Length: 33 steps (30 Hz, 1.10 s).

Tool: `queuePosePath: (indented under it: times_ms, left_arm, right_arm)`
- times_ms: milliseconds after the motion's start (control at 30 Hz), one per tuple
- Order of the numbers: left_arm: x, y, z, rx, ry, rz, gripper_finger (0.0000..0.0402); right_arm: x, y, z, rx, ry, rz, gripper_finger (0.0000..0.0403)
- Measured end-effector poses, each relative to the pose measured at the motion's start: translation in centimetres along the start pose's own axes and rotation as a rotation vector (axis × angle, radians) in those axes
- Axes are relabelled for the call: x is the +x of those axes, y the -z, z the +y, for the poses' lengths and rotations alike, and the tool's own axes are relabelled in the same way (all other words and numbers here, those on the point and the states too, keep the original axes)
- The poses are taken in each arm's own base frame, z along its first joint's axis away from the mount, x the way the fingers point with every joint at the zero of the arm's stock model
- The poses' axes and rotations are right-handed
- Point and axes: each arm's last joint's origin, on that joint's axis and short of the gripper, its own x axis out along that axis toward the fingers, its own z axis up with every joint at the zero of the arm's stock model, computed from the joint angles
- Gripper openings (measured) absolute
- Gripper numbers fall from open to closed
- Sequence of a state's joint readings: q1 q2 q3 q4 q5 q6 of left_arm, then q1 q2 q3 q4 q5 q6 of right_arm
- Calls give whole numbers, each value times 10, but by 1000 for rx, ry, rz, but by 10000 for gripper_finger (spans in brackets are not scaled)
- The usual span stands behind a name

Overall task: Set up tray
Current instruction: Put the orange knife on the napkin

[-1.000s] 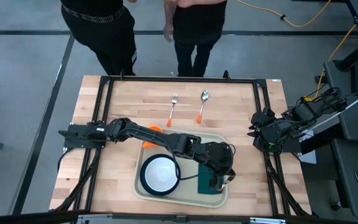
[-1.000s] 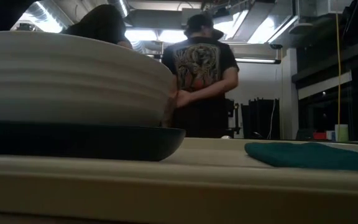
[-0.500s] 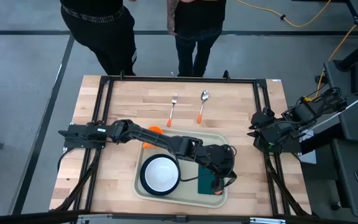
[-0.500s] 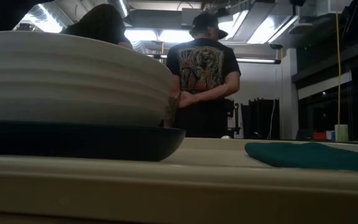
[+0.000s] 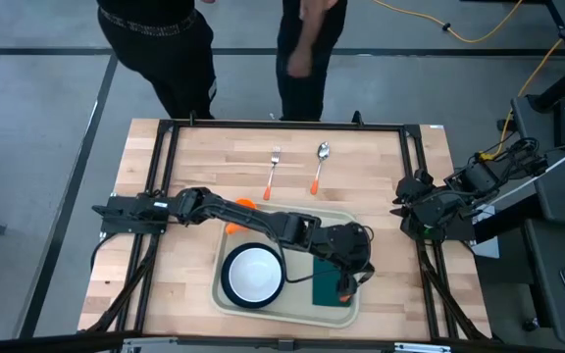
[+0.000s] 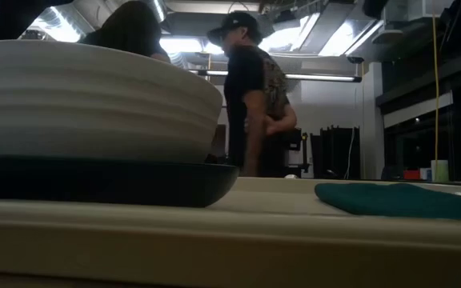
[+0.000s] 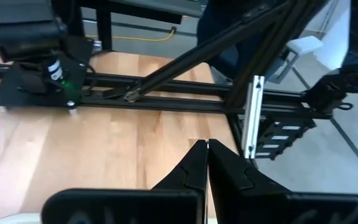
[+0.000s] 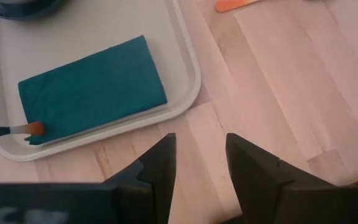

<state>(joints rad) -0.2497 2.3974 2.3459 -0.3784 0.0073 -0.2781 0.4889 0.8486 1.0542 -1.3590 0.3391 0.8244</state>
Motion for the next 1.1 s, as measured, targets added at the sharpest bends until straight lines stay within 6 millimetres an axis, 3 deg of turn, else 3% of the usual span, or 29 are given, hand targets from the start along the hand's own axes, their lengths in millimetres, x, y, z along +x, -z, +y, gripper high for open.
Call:
queuePosePath:
  times_ms: [633, 967, 1100]
  left_arm:
    - [-2, 7, 19, -54, -288, 35, 2]
    - [27, 44, 29, -111, -356, 137, 1]
    - [27, 41, 31, -115, -358, 103, 1]
  right_arm:
    - [0, 1, 1, -55, -18, 19, 145]
    - [0, 1, 1, -81, -21, 19, 145]
    - [0, 1, 1, -96, -22, 20, 145]
